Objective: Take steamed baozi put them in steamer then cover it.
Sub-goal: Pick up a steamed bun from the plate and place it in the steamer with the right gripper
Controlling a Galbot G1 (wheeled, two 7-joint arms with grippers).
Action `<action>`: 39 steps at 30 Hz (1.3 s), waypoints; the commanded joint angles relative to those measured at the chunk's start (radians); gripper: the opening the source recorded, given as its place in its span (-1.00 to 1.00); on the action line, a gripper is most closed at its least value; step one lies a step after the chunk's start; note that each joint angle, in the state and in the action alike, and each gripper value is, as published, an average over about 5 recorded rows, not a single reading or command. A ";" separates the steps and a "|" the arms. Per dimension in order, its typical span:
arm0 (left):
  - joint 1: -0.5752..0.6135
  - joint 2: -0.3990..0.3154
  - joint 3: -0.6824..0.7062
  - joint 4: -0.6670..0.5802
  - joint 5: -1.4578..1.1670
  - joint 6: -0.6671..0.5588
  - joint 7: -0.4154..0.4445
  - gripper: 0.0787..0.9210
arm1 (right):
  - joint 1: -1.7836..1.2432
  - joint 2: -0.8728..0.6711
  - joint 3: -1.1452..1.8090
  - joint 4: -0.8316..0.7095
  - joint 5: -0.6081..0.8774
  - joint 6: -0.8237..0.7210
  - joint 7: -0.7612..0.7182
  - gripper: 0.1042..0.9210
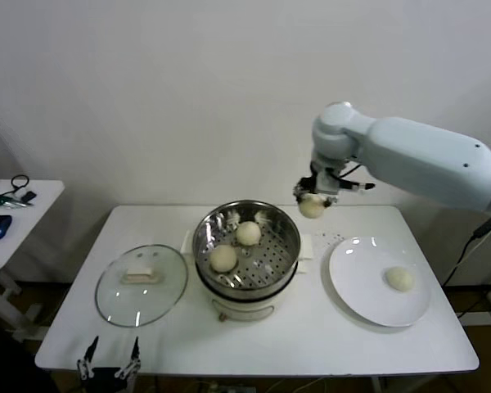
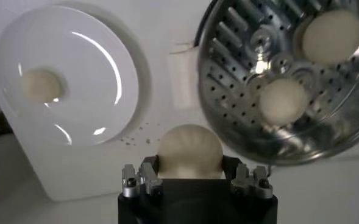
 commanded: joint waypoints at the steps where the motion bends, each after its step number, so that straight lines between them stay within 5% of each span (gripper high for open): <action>1: -0.003 0.006 -0.001 0.005 -0.006 0.002 -0.003 0.77 | -0.045 0.170 -0.005 0.073 -0.016 0.052 0.005 0.39; 39: -0.024 0.011 -0.003 0.047 -0.007 0.000 0.003 0.77 | -0.126 0.187 -0.099 0.088 0.066 -0.014 0.022 0.55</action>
